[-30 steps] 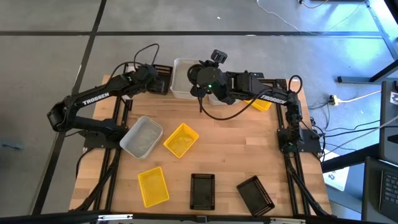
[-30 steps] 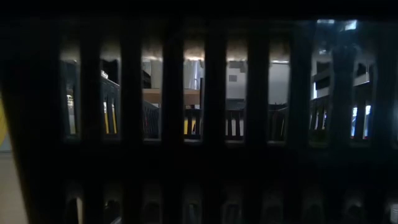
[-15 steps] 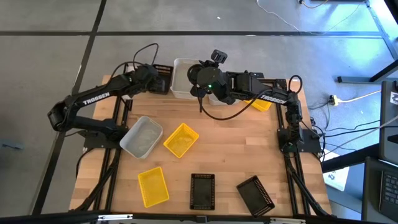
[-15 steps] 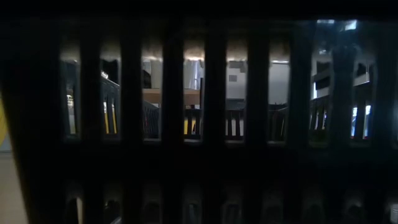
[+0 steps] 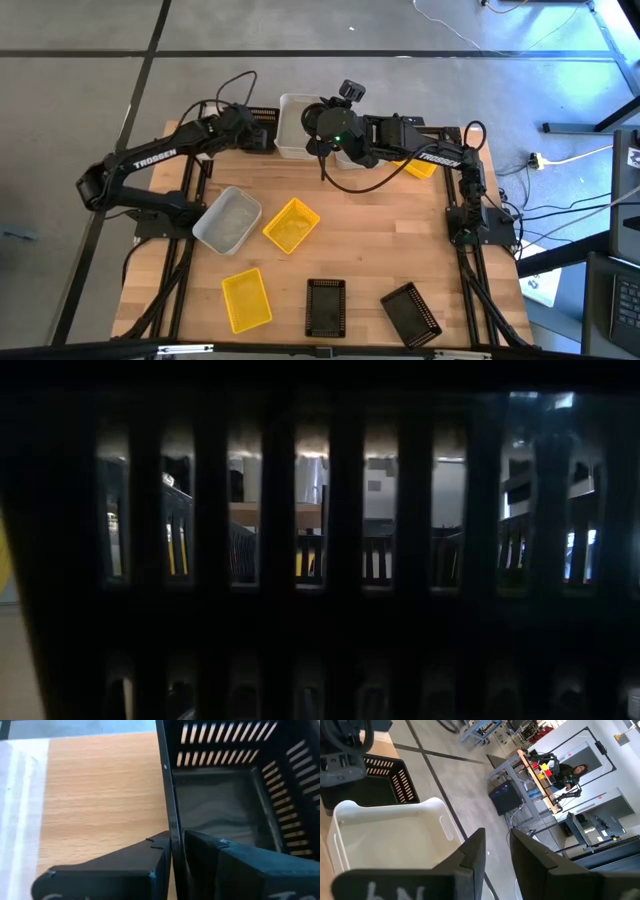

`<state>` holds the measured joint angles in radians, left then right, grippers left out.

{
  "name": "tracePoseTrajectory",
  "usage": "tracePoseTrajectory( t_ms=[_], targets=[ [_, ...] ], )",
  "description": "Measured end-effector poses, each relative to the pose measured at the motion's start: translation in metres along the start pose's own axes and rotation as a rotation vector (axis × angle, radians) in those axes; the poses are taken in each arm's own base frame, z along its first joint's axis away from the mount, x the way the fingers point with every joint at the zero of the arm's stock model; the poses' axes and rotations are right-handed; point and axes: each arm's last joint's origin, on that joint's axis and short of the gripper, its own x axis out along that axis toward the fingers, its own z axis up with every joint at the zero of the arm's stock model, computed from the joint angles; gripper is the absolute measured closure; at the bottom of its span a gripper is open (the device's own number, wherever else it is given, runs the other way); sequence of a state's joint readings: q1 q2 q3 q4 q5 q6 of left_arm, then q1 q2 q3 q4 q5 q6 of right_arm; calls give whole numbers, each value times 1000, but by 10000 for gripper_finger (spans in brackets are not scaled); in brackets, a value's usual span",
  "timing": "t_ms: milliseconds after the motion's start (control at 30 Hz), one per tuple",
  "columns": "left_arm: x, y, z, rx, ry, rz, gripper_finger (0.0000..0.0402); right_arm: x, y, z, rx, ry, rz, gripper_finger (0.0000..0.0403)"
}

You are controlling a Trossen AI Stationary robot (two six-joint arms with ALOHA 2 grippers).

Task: Stack baskets on shelf by color
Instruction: Put the top black bin on the shelf, then put the middle yellow bin on the shelf

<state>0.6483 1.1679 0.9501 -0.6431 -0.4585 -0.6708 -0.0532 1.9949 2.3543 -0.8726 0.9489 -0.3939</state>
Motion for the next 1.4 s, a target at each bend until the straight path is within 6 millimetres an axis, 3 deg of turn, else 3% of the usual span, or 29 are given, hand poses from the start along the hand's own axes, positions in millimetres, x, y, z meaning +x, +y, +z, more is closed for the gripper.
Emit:
tracePoseTrajectory(
  t_ms=[233, 467, 600, 833, 1033, 1400],
  targets=[
    [-9, 4, 3, 32, -35, -14, 358, 0, 1, 0, -9, -3, 18, 311],
    [-25, 10, 7, 85, -87, -42, 356, 5, 3, -8, -79, 3, 180, 311],
    [-38, 15, 9, 123, -139, -46, 358, 10, -1, -16, -100, -11, 368, 311],
    [-66, 22, 9, 219, -230, -94, 358, 23, 1, -32, -256, -151, 894, 311],
    [-83, 24, 5, 354, -278, -145, 356, 33, 28, -50, -528, -260, 1115, 311],
    [-98, 28, 2, 355, -316, -202, 358, 64, 113, -105, -616, -173, 1234, 311]
  ],
)
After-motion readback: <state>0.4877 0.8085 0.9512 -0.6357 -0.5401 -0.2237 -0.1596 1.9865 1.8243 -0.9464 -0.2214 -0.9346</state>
